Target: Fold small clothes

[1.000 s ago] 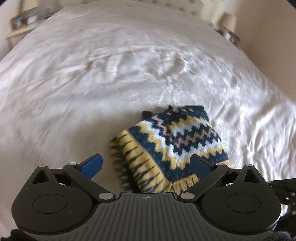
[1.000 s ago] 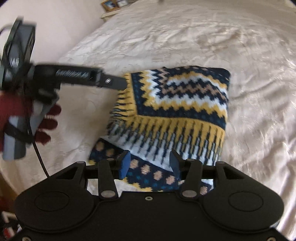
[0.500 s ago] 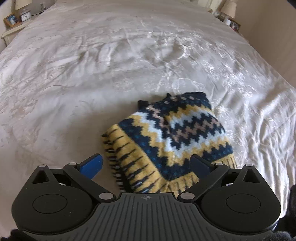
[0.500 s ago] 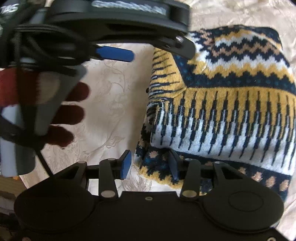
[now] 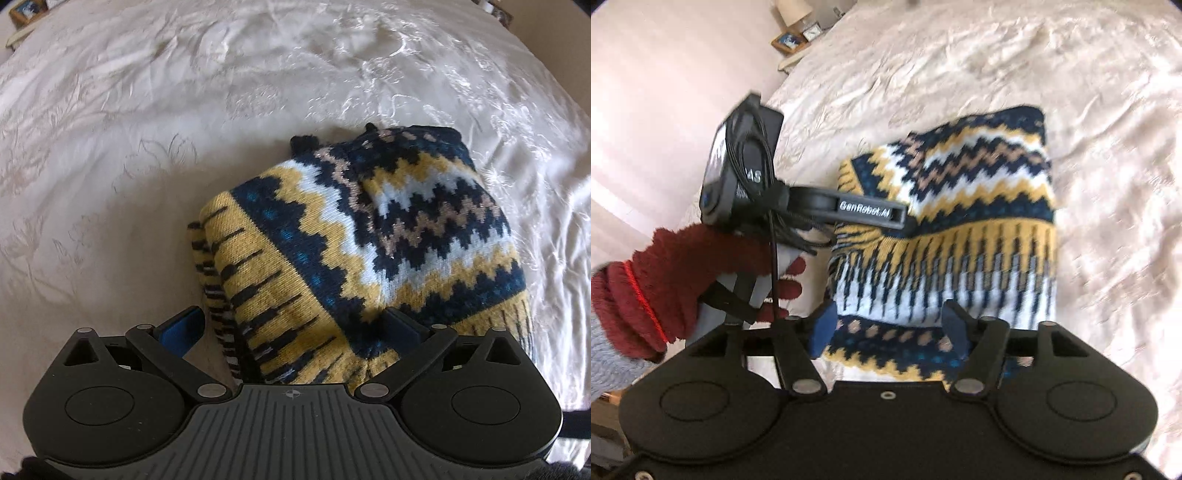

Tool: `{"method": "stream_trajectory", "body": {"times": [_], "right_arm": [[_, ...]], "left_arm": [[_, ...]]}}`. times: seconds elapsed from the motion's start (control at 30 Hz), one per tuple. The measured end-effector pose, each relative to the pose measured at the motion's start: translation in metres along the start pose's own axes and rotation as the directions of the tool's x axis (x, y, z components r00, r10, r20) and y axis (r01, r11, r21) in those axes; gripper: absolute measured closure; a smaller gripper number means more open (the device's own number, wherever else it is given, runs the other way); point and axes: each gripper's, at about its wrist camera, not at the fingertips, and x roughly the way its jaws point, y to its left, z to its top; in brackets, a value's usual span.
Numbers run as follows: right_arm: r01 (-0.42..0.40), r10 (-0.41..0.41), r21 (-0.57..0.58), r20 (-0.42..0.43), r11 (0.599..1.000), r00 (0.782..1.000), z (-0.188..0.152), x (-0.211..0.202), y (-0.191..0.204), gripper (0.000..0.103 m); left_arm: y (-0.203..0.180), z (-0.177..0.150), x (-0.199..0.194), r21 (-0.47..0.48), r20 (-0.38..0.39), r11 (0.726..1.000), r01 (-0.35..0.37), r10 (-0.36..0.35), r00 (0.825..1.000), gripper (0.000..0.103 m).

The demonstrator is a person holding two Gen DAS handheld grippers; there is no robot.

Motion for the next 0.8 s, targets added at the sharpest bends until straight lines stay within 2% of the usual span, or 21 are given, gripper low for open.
{"method": "stream_trajectory", "body": {"times": [0.1, 0.17, 0.23, 0.33, 0.5, 0.6, 0.8], "right_arm": [[0.001, -0.001, 0.000, 0.016, 1.000, 1.000, 0.004, -0.007, -0.001, 0.022], [-0.001, 0.001, 0.000, 0.023, 1.000, 1.000, 0.006, -0.015, -0.001, 0.009], [-0.005, 0.005, 0.001, 0.027, 1.000, 1.000, 0.010, -0.016, -0.006, 0.000], [0.000, 0.000, -0.002, 0.033, 1.000, 0.999, 0.017, -0.014, -0.016, 0.000], [0.020, -0.020, -0.010, 0.046, 1.000, 0.999, 0.036, -0.005, -0.033, 0.000], [0.027, -0.027, -0.012, 0.039, 1.000, 0.999, 0.051, 0.005, -0.046, 0.000], [0.053, -0.054, 0.026, 0.013, 0.998, 0.998, 0.080, 0.032, -0.076, 0.000]], "left_arm": [[0.005, -0.001, 0.001, -0.018, 0.000, 1.000, 0.013, -0.013, 1.000, 0.000], [0.009, -0.001, -0.001, -0.027, 0.014, 1.000, 0.013, -0.013, 1.000, 0.000], [0.016, -0.003, -0.007, -0.041, 0.040, 0.999, 0.002, -0.001, 0.999, 0.000], [0.029, -0.009, -0.024, -0.080, 0.091, 0.995, -0.052, 0.059, 0.994, 0.001], [0.056, -0.030, -0.051, -0.204, 0.133, 0.977, -0.058, 0.087, 0.987, 0.001], [0.056, -0.045, -0.068, -0.217, 0.146, 0.976, -0.023, 0.056, 0.988, 0.001], [0.029, -0.076, -0.086, -0.184, 0.196, 0.976, 0.114, -0.077, 0.978, 0.001]]}}
